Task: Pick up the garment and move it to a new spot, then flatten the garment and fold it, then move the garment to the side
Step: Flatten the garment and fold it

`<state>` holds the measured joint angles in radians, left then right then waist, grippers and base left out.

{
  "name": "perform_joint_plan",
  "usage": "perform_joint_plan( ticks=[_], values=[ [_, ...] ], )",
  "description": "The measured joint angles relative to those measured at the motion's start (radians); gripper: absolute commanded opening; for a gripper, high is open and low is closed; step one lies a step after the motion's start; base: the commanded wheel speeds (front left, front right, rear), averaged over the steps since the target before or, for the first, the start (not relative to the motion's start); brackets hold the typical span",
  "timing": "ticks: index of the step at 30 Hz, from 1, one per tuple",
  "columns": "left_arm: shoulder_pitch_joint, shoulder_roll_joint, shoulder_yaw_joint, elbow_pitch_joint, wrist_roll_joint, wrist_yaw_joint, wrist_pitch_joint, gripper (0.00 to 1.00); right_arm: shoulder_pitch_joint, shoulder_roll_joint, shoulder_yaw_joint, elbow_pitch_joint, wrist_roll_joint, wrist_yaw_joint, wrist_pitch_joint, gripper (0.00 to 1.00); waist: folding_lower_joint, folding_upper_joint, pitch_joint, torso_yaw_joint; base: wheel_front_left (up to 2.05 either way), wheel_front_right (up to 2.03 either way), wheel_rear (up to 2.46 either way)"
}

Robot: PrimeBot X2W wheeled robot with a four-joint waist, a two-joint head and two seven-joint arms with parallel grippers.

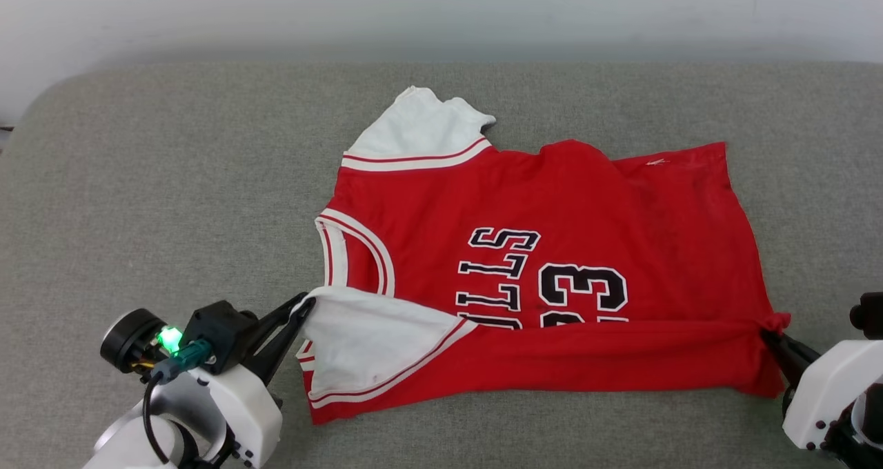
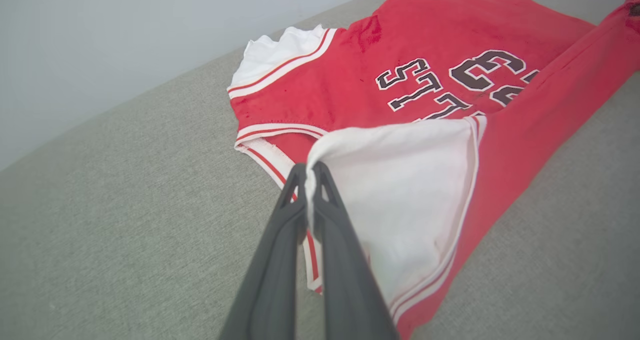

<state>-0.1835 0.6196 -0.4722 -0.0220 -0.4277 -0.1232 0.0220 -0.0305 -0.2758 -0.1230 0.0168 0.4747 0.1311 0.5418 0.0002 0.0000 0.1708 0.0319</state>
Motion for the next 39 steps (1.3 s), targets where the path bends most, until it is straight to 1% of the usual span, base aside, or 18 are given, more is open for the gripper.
perform_joint_plan(
  ticks=[9, 10, 11, 12, 16, 18, 19, 21, 24, 27, 29, 31, 32, 35, 39],
  values=[
    [-0.144, -0.020, -0.094, 0.168, -0.007, -0.006, -0.035, 0.00, -0.092, -0.007, 0.043, 0.103, -0.019, 0.000, -0.029, 0.00, 0.0000, 0.0000, 0.059, -0.005, 0.00, 0.00, 0.00],
    [-0.155, -0.025, -0.103, 0.188, -0.008, -0.006, -0.037, 0.24, -0.099, -0.008, 0.046, 0.115, -0.022, 0.000, -0.031, 0.00, 0.0000, 0.0000, 0.061, -0.004, 0.00, 0.00, 0.00],
    [-0.165, -0.030, -0.113, 0.209, -0.010, -0.006, -0.040, 0.80, -0.105, -0.011, 0.050, 0.124, -0.030, 0.000, -0.035, 1.00, 0.0000, 0.0000, 0.061, -0.003, 0.00, 0.00, 0.00],
    [-0.174, -0.033, -0.121, 0.233, -0.010, -0.006, -0.048, 1.00, -0.113, -0.012, 0.050, 0.135, -0.036, 0.000, -0.046, 1.00, 0.0000, 0.0000, 0.061, -0.003, 0.00, 0.00, 0.00],
    [-0.200, -0.052, -0.160, 0.322, -0.025, -0.006, -0.066, 1.00, -0.137, -0.012, 0.060, 0.169, -0.040, 0.000, -0.067, 1.00, -0.0001, 0.0000, 0.050, -0.001, 0.00, 0.00, 0.00],
    [-0.211, -0.067, -0.157, 0.356, -0.028, -0.006, -0.097, 1.00, -0.139, -0.018, 0.075, 0.176, -0.048, 0.000, -0.079, 1.00, -0.0001, 0.0000, 0.040, 0.000, 0.00, 0.00, 0.00],
    [-0.214, -0.083, -0.143, 0.382, -0.041, 0.000, -0.129, 1.00, -0.139, -0.035, 0.085, 0.172, -0.067, 0.000, -0.104, 1.00, -0.0001, 0.0000, 0.027, 0.001, 0.00, 0.00, 0.00],
    [-0.214, -0.095, -0.125, 0.400, -0.056, 0.014, -0.161, 1.00, -0.139, -0.047, 0.093, 0.161, -0.080, 0.000, -0.126, 1.00, -0.0001, 0.0000, 0.014, 0.002, 0.00, 0.00, 0.00],
    [-0.208, -0.096, -0.091, 0.402, -0.078, 0.041, -0.202, 1.00, -0.136, -0.054, 0.109, 0.138, -0.082, 0.000, -0.146, 1.00, -0.0002, 0.0000, -0.009, 0.003, 0.00, 0.00, 0.00],
    [-0.161, -0.095, -0.067, 0.380, -0.115, 0.055, -0.210, 1.00, -0.119, -0.075, 0.107, 0.111, -0.107, 0.000, -0.155, 1.00, -0.0002, 0.0000, -0.030, 0.004, 0.00, 0.00, 0.00],
    [-0.123, -0.090, -0.047, 0.354, -0.137, 0.079, -0.211, 1.00, -0.093, -0.087, 0.102, 0.096, -0.136, 0.000, -0.152, 1.00, -0.0002, 0.0000, -0.041, 0.005, 0.00, 0.00, 0.00],
    [-0.085, -0.077, -0.032, 0.316, -0.162, 0.098, -0.204, 1.00, -0.067, -0.087, 0.090, 0.076, -0.145, 0.000, -0.136, 1.00, -0.0003, 0.0000, -0.051, 0.006, 0.00, 0.00, 0.00],
    [-0.064, -0.069, -0.035, 0.295, -0.169, 0.100, -0.184, 1.00, -0.055, -0.080, 0.084, 0.064, -0.144, 0.000, -0.123, 1.00, -0.0003, 0.0000, -0.055, 0.007, 0.00, 0.00, 0.00],
    [0.010, -0.047, -0.049, 0.231, -0.171, 0.133, -0.124, 1.00, -0.009, -0.057, 0.058, 0.030, -0.140, 0.000, -0.063, 1.00, -0.0003, 0.0000, -0.060, 0.007, 0.00, 0.00, 0.00],
    [0.084, -0.044, -0.058, 0.132, -0.215, 0.173, -0.044, 1.00, 0.047, -0.024, 0.010, -0.021, -0.163, 0.000, 0.013, 1.00, -0.0003, 0.0000, -0.058, 0.006, 0.00, 0.00, 0.00]
  ],
)
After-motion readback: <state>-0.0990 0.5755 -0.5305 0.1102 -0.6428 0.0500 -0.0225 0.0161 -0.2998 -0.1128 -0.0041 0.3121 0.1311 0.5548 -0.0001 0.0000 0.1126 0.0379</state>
